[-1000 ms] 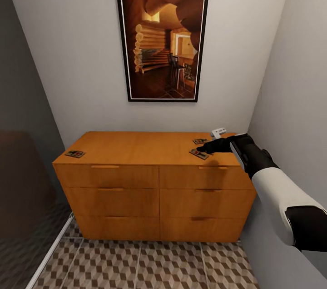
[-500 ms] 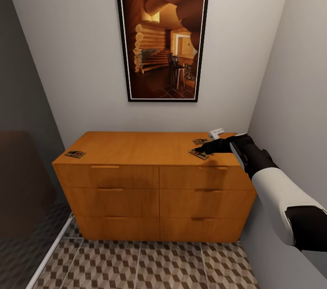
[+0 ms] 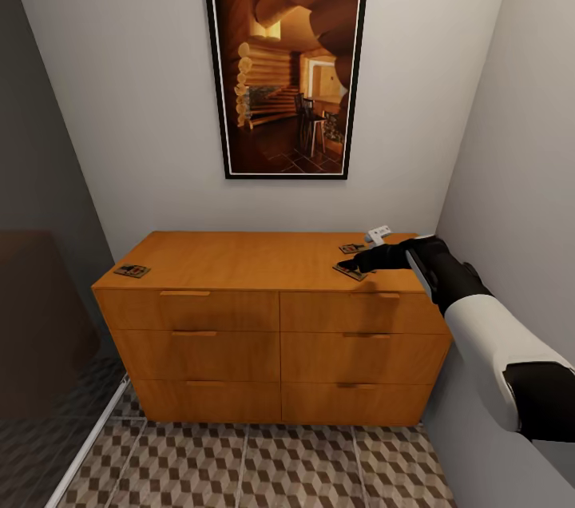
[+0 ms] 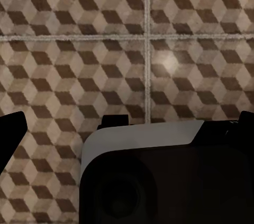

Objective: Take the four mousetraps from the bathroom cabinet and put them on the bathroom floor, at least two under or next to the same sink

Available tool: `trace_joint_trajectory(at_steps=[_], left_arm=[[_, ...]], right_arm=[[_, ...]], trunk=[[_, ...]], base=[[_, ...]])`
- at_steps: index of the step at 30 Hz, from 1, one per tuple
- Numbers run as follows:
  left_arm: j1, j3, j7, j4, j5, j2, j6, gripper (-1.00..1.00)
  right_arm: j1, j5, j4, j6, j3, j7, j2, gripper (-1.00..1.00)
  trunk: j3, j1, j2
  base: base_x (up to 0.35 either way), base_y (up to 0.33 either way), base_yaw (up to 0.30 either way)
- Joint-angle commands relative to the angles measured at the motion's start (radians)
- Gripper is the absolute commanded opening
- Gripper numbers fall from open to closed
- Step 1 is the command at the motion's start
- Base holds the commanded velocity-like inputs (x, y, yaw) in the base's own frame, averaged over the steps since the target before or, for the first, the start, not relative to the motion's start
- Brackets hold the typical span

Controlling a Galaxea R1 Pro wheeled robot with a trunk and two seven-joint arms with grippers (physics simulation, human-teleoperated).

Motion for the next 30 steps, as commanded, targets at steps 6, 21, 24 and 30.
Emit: trace_joint_trajectory(at_steps=[6,21,24,30], left_arm=[[-0.001,-0.004,0.004,0.001,-0.001,0.000,-0.003,1.00],[-0.001,-0.004,0.004,0.001,-0.001,0.000,-0.003,1.00],[-0.001,-0.004,0.004,0.001,-0.001,0.000,-0.003,1.00],[-0.001,-0.004,0.004,0.001,-0.002,0.000,-0.003,1.00]], right_arm=[[-0.001,0.009,-0.002,-0.026,0.002,0.063,-0.013,1.00],[-0.001,0.009,-0.002,-0.055,0.000,0.260,-0.072,1.00],[-0.001,0.009,-0.002,-0.056,0.000,0.270,-0.080,1.00],[-0.001,0.010,-0.001,-0.057,0.001,0.279,-0.088,1.00]], trunk=[[-0.001,0.000,-0.001],[-0.001,0.000,-0.001],[-0.001,0.000,-0.001],[-0.001,0.000,-0.001]], base=[[0.000,0.000,0.000],[0.000,0.000,0.000],[0.000,0.000,0.000],[0.000,0.000,0.000]])
